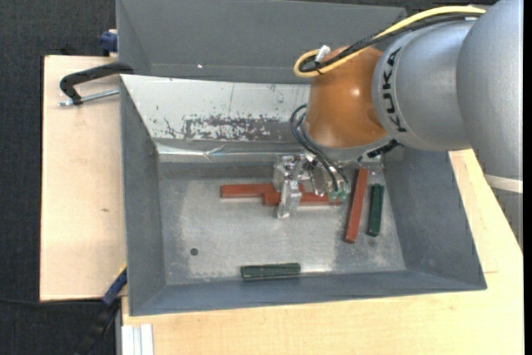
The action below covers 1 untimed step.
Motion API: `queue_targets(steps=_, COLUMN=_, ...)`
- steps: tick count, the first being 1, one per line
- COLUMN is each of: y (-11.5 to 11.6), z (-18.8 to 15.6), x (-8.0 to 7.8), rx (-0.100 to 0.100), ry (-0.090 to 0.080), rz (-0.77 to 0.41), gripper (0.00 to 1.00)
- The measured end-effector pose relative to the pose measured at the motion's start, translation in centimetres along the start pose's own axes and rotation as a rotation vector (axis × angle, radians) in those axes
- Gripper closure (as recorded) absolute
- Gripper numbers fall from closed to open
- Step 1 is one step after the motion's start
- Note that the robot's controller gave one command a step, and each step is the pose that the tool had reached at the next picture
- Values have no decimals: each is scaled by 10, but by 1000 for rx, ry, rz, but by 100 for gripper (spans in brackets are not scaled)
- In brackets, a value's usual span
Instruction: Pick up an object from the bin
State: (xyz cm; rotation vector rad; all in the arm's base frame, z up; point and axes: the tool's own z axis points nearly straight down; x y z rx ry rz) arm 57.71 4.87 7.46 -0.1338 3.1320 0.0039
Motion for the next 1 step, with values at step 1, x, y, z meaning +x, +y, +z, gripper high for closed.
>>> queue_targets(steps=1, y=9, z=-137, x=14, rx=1, ry=1, rz=-49, gripper=100)
